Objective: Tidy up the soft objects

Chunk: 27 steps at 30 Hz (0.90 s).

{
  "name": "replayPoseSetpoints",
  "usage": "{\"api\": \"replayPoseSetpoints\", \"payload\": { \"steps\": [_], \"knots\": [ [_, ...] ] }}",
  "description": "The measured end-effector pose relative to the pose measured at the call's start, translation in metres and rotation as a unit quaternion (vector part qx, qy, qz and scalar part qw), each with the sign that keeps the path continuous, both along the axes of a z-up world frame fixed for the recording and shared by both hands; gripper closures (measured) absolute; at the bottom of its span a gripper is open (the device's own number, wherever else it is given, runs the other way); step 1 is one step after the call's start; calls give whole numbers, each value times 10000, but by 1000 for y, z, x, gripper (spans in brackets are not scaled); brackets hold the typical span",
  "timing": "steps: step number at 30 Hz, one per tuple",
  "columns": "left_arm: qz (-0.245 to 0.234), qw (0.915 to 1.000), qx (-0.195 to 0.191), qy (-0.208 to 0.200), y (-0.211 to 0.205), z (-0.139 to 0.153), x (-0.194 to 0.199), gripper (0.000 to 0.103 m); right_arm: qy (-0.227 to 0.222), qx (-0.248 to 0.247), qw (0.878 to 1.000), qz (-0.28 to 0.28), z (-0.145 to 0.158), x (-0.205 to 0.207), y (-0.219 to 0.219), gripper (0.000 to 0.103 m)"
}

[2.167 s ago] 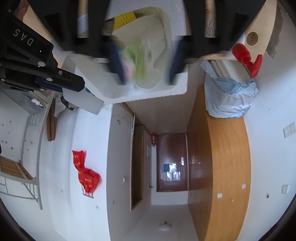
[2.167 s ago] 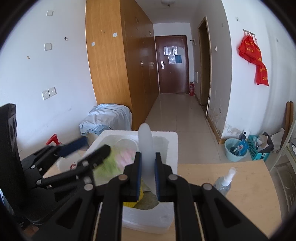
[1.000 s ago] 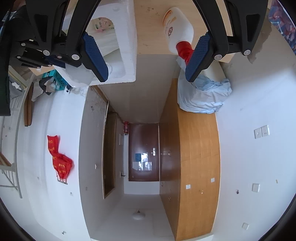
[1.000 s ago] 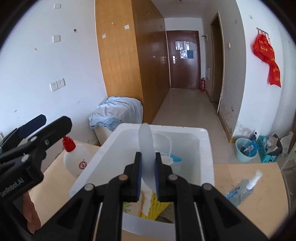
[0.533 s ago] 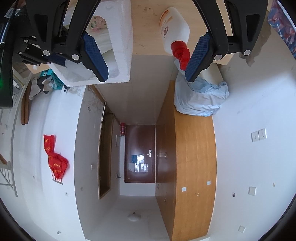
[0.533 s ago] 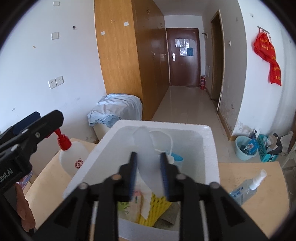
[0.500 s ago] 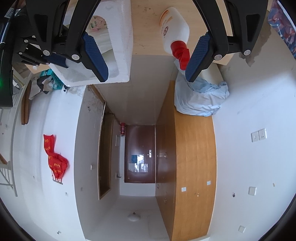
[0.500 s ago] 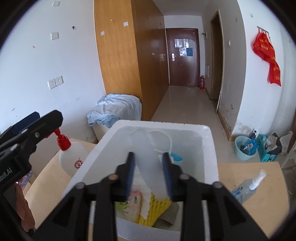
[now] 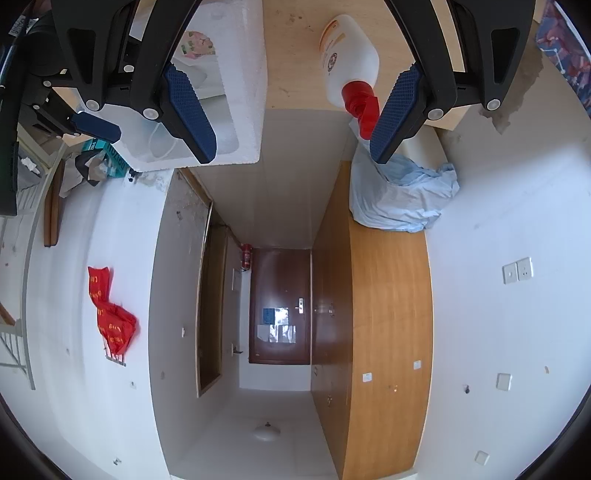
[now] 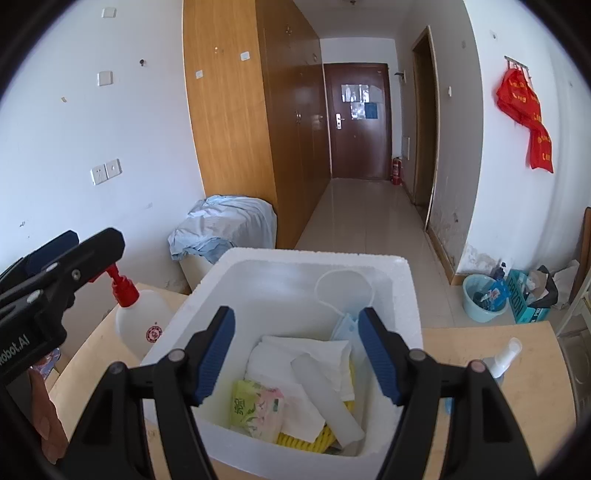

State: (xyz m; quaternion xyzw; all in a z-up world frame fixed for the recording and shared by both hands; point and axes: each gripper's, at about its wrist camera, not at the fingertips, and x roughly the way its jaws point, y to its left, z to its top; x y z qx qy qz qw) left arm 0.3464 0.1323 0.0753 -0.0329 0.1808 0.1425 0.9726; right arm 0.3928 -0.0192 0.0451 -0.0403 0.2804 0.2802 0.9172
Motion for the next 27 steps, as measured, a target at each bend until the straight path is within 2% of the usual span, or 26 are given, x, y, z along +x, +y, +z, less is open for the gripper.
{"api": "replayPoseSetpoints", "payload": {
  "steps": [14, 18, 22, 24, 27],
  "knots": [
    [-93, 9999, -17, -70, -6, 3, -8, 17, -67, 71, 9999, -107, 8, -7, -9, 29],
    [-93, 9999, 41, -83, -8, 5, -17, 17, -165, 131, 9996, -200, 15, -17, -18, 19],
    [-86, 9999, 38, -120, -10, 11, -35, 17, -353, 147, 9988, -308, 26, -35, -29, 14],
    [-81, 9998, 39, -172, -13, 16, -47, 17, -487, 130, 9980, -379, 33, -47, -35, 7],
    [-121, 9996, 76, -238, -20, 24, -65, 17, -637, 146, 9968, -450, 41, -65, -46, 5]
  ]
}}
